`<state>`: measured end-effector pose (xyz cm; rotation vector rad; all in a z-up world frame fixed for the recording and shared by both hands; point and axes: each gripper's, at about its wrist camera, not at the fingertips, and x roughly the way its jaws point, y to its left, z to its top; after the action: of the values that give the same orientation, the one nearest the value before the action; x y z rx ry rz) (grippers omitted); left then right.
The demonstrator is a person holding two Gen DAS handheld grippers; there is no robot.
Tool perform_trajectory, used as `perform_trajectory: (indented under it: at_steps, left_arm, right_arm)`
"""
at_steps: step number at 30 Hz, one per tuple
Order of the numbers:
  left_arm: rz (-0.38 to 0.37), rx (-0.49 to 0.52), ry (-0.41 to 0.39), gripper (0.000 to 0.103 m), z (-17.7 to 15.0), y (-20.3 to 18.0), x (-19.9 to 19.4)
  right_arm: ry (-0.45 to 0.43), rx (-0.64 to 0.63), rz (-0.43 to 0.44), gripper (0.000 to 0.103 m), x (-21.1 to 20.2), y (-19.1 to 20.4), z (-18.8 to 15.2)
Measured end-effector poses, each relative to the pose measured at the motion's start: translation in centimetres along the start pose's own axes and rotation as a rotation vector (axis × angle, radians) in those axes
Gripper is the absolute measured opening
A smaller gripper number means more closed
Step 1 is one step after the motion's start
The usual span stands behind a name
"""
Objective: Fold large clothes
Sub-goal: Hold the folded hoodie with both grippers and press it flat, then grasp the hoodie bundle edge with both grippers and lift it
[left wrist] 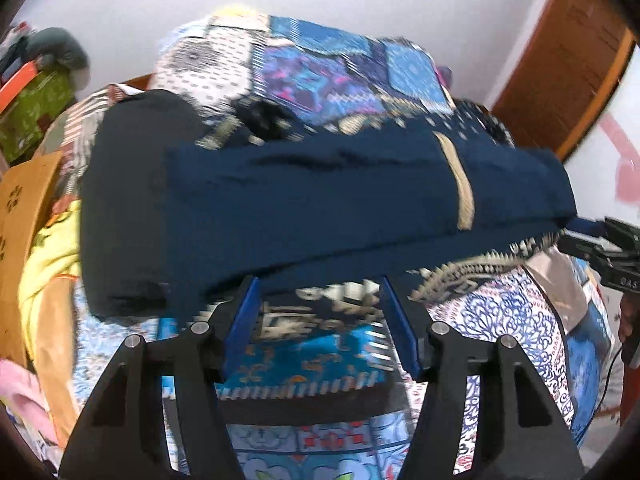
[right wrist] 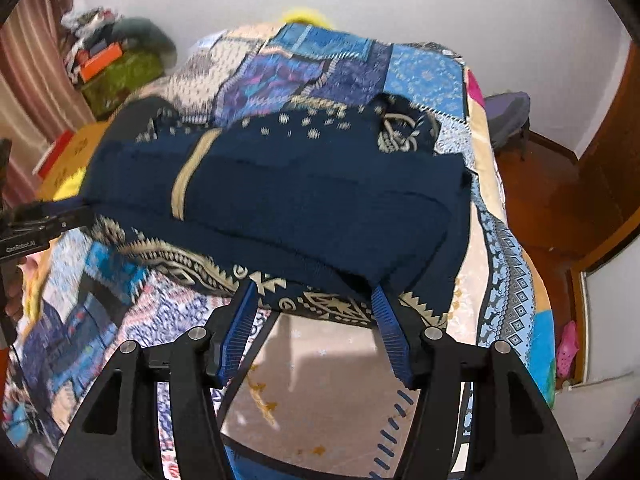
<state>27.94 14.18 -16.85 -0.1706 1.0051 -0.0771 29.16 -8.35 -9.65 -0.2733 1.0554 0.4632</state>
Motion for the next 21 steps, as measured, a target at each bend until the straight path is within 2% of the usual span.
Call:
perform_trajectory:
  at_steps: [2,7,12,21]
  left_arm:
    - [-0.009,0.016,0.020,0.060,-0.1,-1.0,1.2]
    - [0.039,0.038,0.039,0.060,0.2,-2.1,3.9]
    - [0.040,0.021,0.035,0.060,1.1,-1.4,4.4]
    - [0.049,0.003,-0.043,0.060,4.4,-0.4,2.9]
  right_arm:
    - [0.019,-0.005,0.003,0.055,0.8,0.0,0.1]
    - [0.082,-0.019,-0.012,0.055,3.2,0.2,0.1]
    - [0.083,-0.053,-0.025,0.055,3.6,0.4,0.1]
    - [0.071,0.038,0.084,0.055,2.8,-1.5,2.5]
